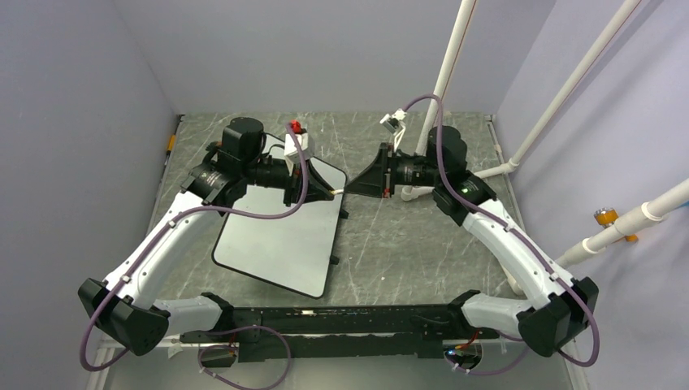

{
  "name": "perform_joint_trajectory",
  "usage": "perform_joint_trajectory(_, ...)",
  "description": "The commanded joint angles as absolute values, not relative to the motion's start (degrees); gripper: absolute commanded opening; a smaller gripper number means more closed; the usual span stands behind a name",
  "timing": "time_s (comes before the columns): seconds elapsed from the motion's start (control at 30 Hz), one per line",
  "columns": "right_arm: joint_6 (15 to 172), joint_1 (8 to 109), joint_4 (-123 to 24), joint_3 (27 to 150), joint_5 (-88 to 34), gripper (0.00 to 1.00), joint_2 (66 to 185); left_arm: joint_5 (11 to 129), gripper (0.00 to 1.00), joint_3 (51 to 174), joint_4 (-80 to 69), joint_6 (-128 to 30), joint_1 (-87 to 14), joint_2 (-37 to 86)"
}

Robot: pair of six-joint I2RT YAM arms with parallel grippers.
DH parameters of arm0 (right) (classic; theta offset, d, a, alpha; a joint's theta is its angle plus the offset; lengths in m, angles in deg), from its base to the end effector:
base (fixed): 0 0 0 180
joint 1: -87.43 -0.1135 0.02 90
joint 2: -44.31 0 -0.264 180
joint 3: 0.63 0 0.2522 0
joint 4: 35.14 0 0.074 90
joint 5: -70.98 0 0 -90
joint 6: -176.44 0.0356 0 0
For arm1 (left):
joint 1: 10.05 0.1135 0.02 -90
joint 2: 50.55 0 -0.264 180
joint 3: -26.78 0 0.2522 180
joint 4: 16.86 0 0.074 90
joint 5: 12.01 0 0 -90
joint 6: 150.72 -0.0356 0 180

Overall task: Write a sentence on the whiteboard
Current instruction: Open the pen cap from the whiteboard marker, then place the pen cap at the center of the board.

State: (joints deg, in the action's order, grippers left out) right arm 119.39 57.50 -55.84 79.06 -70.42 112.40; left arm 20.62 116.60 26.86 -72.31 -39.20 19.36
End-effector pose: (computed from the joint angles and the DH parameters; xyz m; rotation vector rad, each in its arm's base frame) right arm 0.2145 0.1556 0.3939 -0.6895 1.8152 1.5365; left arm 0.2052 -0.1488 0.4097 1.2617 1.5038 -1.1837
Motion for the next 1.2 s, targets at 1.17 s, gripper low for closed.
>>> perform_joint_trajectory(1.17, 109.05, 67.13, -76.5, 77.16, -20.58, 0.0, 83.68, 57.2, 0.0, 111.08, -13.88, -47.5, -64.63, 55.95)
